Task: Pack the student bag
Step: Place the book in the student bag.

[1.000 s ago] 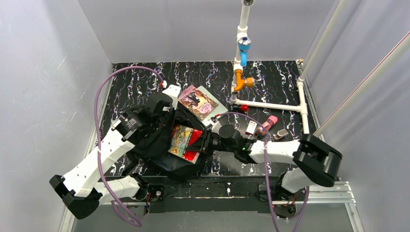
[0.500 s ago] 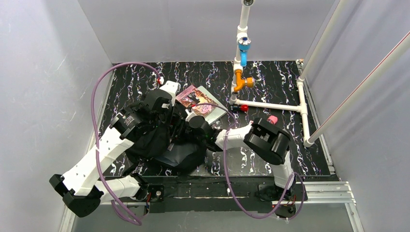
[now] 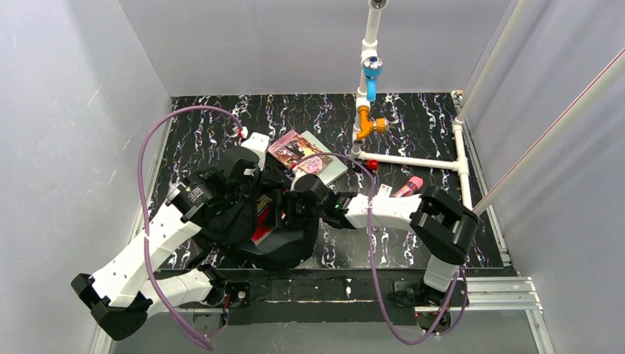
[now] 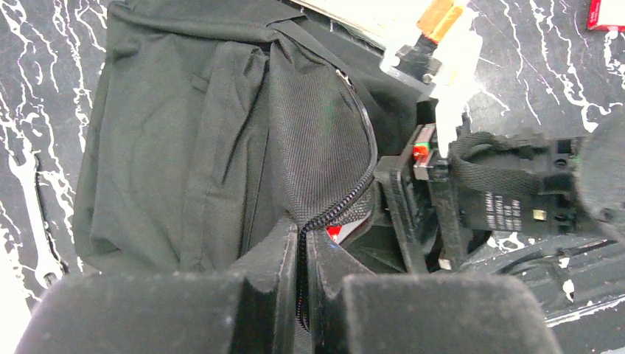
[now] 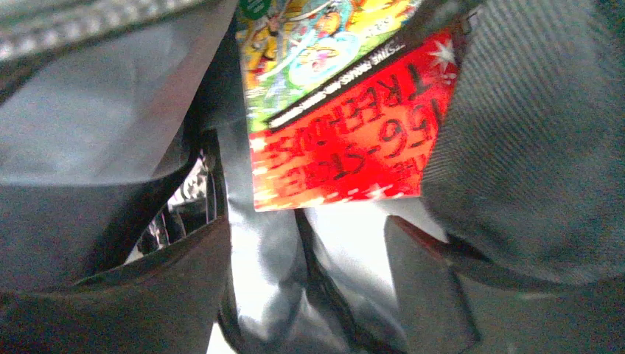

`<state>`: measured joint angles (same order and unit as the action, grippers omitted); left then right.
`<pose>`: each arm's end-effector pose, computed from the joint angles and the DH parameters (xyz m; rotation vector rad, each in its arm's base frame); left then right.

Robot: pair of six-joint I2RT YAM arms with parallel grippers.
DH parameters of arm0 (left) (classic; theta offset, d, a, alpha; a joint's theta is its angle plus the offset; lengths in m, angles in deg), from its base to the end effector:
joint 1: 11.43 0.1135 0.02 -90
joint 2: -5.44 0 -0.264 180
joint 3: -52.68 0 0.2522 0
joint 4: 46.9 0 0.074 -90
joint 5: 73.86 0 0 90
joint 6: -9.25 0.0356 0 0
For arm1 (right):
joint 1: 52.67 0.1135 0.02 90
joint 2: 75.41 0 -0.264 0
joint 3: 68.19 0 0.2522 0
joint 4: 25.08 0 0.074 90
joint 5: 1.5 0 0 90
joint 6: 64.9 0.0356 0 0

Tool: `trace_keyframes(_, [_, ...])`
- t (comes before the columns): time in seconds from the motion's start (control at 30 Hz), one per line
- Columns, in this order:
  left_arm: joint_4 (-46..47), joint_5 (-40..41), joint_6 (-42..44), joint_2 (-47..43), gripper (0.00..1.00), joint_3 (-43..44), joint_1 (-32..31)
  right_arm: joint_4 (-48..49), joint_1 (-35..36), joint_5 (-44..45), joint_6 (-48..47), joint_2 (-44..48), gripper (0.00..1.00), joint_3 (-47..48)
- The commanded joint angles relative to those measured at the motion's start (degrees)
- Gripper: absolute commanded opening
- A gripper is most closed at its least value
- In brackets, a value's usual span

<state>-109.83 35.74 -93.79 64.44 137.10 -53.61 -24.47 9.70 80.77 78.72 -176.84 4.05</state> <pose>0.1541 -0.1235 0.3826 0.3685 2.1552 -0.1643 0.1759 0.3464 0.1970 -0.2758 2.3572 1.2794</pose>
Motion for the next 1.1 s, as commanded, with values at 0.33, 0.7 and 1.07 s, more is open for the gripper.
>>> trace_keyframes(0.33, [5.92,-5.17,-3.61,-3.92,0.0,-3.82,0.02,-4.4,0.41,-0.83,-9.03,-8.94,0.52,9.64])
trace_keyframes(0.7, [5.83,-4.41,-4.38,-5.11,0.0,-5.19,-0.01,-3.47,0.47,4.09,-12.8,-7.04,0.76,10.12])
trace_keyframes(1.07, [7.55,0.14,-8.0,-4.83,0.0,-12.55,-0.01,-24.26,-0.05,8.25,-21.54,14.97,0.96,2.54])
